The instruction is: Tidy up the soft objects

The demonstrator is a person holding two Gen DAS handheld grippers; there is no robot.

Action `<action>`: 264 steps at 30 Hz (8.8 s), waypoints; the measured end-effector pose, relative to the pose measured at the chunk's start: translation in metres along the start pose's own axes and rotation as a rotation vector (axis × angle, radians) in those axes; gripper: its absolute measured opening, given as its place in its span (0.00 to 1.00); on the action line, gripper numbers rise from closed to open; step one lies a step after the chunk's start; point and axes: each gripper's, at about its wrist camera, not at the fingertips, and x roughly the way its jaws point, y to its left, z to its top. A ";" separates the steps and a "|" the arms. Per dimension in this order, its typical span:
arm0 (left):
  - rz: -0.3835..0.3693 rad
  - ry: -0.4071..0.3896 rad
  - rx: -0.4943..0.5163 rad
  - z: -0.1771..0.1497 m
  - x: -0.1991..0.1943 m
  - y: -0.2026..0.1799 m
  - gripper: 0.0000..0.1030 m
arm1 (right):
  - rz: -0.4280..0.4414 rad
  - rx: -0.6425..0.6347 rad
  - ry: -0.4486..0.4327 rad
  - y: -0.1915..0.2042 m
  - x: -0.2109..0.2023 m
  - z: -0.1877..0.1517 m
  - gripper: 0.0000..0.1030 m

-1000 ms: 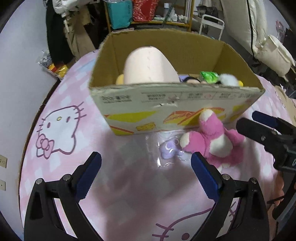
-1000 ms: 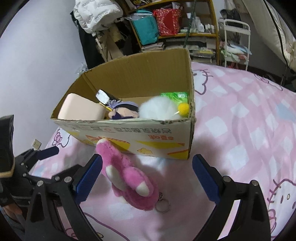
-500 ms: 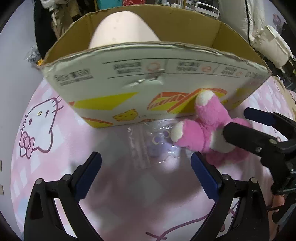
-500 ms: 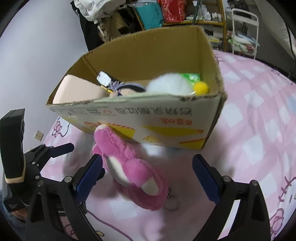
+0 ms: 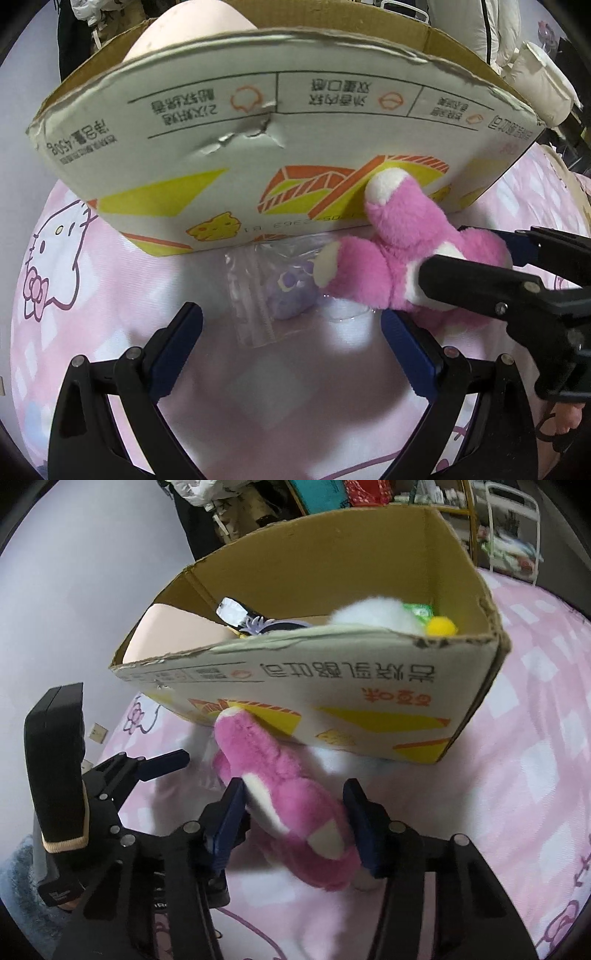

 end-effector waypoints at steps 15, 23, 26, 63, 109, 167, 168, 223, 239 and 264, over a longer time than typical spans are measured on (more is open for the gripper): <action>-0.051 -0.019 -0.090 -0.006 0.013 0.017 0.93 | -0.101 0.007 -0.057 0.008 -0.018 -0.004 0.50; -0.023 -0.021 -0.098 -0.003 0.021 0.005 0.94 | -0.116 0.011 -0.033 0.002 -0.014 -0.003 0.50; -0.002 -0.027 -0.111 -0.004 0.015 -0.002 0.94 | -0.117 0.009 -0.032 0.002 -0.013 -0.003 0.50; 0.032 -0.008 -0.146 -0.028 -0.025 -0.005 0.69 | -0.143 -0.055 -0.046 0.016 -0.008 -0.013 0.42; 0.179 -0.722 0.003 0.017 -0.215 -0.024 0.69 | -0.223 -0.198 -0.676 0.061 -0.150 0.036 0.36; 0.276 -0.737 -0.069 -0.053 -0.259 -0.010 0.99 | -0.289 -0.208 -0.736 0.065 -0.191 -0.010 1.00; 0.277 -0.742 -0.072 -0.058 -0.262 -0.011 0.99 | -0.297 -0.211 -0.740 0.065 -0.193 -0.013 1.00; 0.308 -0.788 -0.097 -0.097 -0.252 -0.016 0.99 | -0.300 -0.138 -0.750 0.036 -0.194 -0.042 1.00; 0.304 -0.772 -0.097 -0.099 -0.244 -0.015 0.99 | -0.309 -0.133 -0.763 0.029 -0.193 -0.048 1.00; 0.310 -0.754 -0.082 -0.100 -0.241 -0.020 0.99 | -0.311 -0.138 -0.749 0.025 -0.192 -0.049 1.00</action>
